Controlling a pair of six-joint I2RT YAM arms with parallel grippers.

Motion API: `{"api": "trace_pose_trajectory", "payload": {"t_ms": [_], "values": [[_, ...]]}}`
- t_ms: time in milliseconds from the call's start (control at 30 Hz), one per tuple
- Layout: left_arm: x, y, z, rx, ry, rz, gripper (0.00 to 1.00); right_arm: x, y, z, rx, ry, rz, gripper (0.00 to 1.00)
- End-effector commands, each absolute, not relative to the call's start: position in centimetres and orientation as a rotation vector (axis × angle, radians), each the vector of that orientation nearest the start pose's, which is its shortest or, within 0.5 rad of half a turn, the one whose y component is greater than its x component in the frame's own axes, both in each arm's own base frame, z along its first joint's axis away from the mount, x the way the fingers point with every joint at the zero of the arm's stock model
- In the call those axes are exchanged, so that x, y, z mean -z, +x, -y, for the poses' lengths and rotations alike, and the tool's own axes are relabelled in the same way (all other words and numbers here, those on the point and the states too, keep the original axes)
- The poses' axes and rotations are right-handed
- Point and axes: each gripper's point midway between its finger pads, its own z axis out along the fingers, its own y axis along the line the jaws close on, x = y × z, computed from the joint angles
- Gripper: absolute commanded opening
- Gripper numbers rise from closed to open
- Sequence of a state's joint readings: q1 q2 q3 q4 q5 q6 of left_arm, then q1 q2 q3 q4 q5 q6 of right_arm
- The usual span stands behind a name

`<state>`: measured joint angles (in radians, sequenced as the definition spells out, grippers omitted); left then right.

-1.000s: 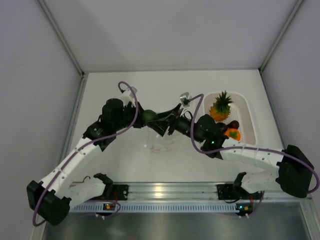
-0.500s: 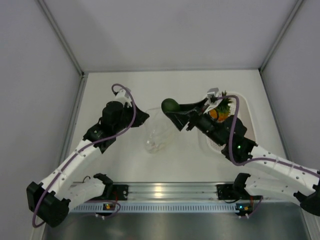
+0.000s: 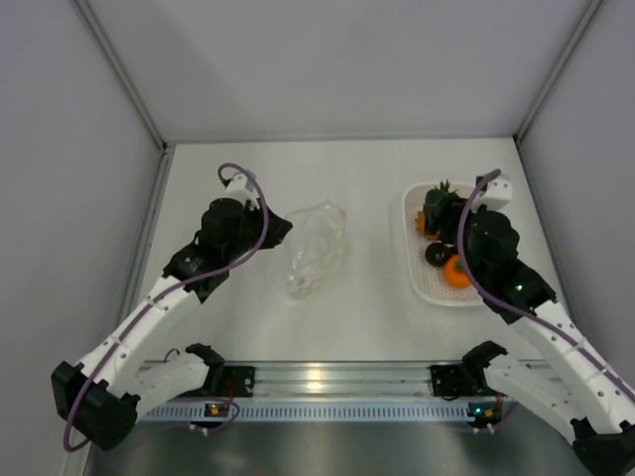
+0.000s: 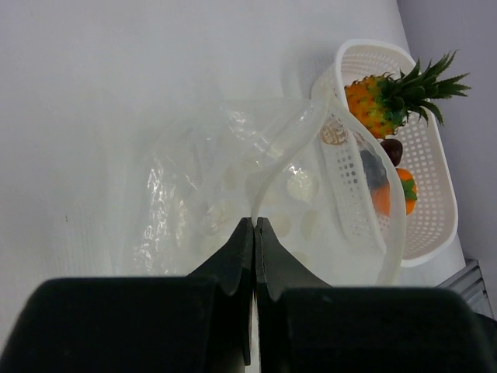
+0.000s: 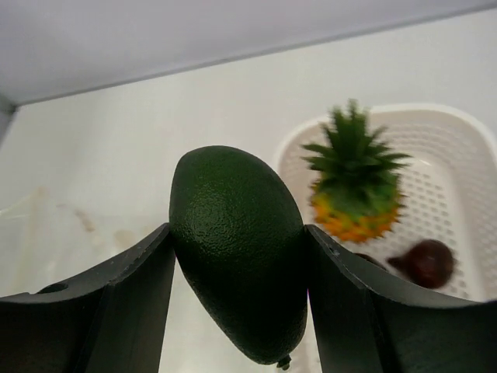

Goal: Open the zip-top bag and remove the fake food

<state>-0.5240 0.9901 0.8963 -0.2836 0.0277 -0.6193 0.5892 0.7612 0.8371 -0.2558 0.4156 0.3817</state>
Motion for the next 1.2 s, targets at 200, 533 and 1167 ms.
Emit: {"api": "trace_pose_trajectory", "payload": {"t_ms": [200, 533, 1167], "values": [[-29.3, 28.2, 17.8, 0.691, -0.067, -1.923, 0.00, -22.1, 30.2, 0.4, -0.007, 0.448, -1.920, 0.18], [-30.8, 27.3, 16.4, 0.628, -0.047, -1.924, 0.00, -16.6, 35.0, 1.6, 0.016, 0.435, -2.096, 0.24], [-29.9, 30.0, 11.6, 0.293, -0.195, -1.922, 0.00, -17.9, 36.4, 3.8, 0.096, 0.464, -2.101, 0.99]]}}
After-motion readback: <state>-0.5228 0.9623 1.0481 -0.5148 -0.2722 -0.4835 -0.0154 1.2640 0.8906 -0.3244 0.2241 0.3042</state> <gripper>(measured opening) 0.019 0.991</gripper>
